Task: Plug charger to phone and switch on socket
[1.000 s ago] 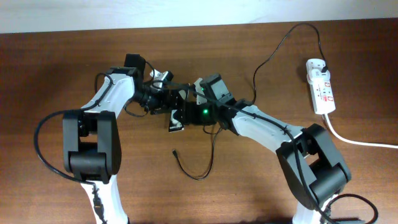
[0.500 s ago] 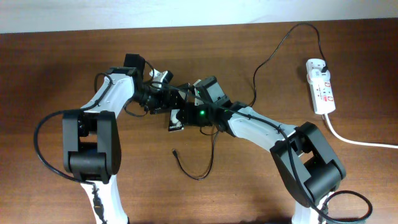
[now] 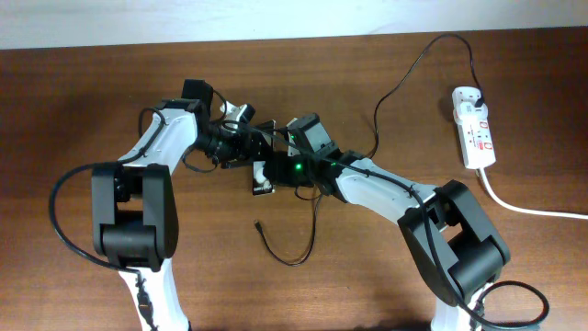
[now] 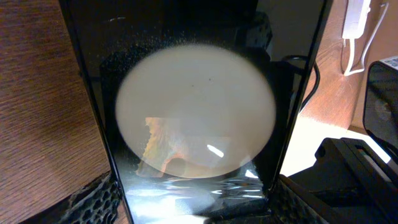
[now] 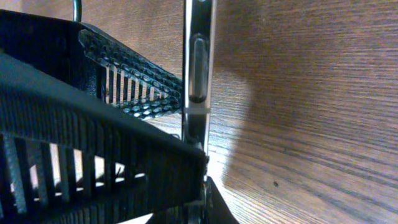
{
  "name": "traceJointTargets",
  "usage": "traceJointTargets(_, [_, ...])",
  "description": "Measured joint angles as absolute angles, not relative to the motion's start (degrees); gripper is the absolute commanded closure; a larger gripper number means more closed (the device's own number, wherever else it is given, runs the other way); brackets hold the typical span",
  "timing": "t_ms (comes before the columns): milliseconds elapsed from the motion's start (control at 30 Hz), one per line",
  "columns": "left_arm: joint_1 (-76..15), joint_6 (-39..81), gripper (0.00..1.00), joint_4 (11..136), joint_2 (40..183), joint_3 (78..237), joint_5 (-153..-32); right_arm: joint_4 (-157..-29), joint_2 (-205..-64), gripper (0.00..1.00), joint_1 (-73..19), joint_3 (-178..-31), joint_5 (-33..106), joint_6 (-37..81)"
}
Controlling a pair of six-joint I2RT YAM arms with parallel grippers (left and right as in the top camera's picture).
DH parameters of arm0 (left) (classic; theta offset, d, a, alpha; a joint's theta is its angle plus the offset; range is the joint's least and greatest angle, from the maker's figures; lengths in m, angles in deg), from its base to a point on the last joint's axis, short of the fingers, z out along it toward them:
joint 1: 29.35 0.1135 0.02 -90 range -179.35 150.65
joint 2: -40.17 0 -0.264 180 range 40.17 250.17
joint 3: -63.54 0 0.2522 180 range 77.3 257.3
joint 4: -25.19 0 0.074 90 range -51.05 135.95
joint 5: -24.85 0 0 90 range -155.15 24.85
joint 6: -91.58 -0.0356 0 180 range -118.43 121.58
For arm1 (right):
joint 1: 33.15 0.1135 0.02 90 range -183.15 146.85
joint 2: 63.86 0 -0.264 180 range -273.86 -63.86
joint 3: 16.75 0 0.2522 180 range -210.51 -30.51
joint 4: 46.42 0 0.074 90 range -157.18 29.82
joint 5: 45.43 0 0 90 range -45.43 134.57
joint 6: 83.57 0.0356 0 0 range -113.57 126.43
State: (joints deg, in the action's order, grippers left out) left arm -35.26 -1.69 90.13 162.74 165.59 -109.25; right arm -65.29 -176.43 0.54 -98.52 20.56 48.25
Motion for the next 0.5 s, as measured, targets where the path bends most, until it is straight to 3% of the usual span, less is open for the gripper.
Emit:
traceJointTargets(200, [-33.9,-4.2,0.25,90.4,162.7,165.6,-113.3,-64.0,-176.4,0.96,-2.6,-98.5,13.1,46.3])
traceJointTargets(367, [-28.8,-14.9,0.26,88.5,162.6,165.6,-139.7,-50.9,-176.4,0.96,-6.5,-98.6,-3.8,43.1])
traceJointTargets(500, [-28.8,-16.3,0.29,86.9,162.5,165.5,-148.5,-47.8,-176.4,0.96,-6.5,-98.6,-7.5,42.1])
